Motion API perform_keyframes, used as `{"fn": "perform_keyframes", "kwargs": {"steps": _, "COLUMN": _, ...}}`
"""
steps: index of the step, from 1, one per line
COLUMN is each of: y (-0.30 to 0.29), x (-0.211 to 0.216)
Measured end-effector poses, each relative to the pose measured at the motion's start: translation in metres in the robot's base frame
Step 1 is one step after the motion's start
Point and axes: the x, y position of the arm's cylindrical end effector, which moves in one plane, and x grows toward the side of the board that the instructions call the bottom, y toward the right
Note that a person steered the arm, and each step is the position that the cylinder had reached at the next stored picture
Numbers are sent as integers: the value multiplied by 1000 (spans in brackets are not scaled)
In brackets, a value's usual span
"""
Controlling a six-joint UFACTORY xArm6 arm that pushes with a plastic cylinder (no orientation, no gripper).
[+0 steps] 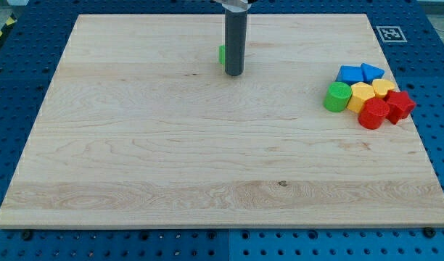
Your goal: Place green star to the top center of the board
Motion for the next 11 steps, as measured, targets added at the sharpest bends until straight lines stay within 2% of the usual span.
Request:
{"fn": "perform_keyframes", "kwargs": {"steps": 10, "y": 7, "x": -2}}
{"fn": "perform_keyframes", "kwargs": {"steps": 11, "y": 3, "x": -15}}
